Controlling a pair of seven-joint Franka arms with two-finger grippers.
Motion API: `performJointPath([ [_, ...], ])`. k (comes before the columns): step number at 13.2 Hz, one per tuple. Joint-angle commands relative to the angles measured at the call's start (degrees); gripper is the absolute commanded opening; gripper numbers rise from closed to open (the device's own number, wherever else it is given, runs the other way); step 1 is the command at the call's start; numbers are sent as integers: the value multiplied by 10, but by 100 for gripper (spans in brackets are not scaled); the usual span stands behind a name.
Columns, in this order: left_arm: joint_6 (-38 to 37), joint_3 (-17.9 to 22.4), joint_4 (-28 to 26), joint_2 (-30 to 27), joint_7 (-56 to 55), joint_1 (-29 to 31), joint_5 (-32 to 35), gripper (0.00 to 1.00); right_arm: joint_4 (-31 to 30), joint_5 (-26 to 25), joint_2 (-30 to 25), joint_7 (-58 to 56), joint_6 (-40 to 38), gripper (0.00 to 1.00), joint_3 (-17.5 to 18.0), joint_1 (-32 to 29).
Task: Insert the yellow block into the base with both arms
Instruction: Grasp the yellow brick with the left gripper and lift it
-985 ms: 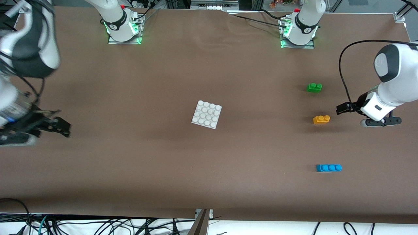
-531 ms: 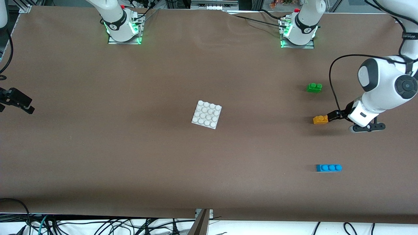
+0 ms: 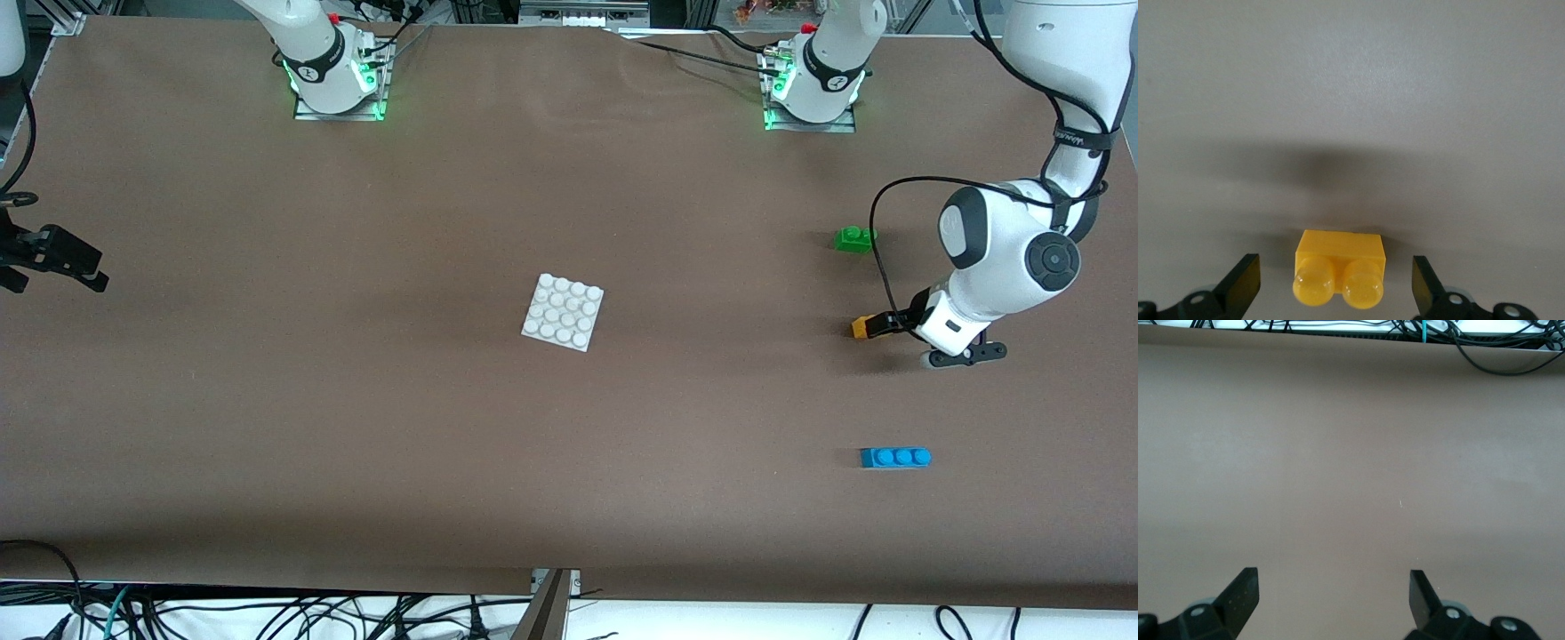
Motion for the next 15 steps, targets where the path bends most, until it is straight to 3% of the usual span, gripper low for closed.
performJointPath([
  [1, 39, -1, -20, 5, -7, -6, -15, 100, 15, -7, -2, -11, -17, 100, 11, -15],
  [6, 69, -1, -28, 23, -1, -10, -12, 100, 17, -6, 5, -12, -17, 100, 12, -14],
  [7, 68, -1, -28, 23, 1, -10, -12, 88, 17, -5, 5, -13, -17, 100, 12, -14],
  [8, 66, -1, -28, 23, 1, -10, -12, 63, 17, -4, 5, -13, -16, 100, 12, -14],
  [10, 63, -1, -28, 22, 4, -9, -12, 27, 17, -3, 5, -14, -15, 100, 11, -15],
  [12, 55, -1, -28, 15, 4, -9, -12, 5, 17, -3, 5, -14, -15, 100, 11, -15],
  [13, 46, -1, -25, 9, 4, -9, -12, 0, 17, -3, 5, -14, -17, 100, 11, -14],
  [15, 26, -5, -20, -6, 3, -10, -12, 0, 17, -3, 5, -14, -17, 100, 11, -14],
])
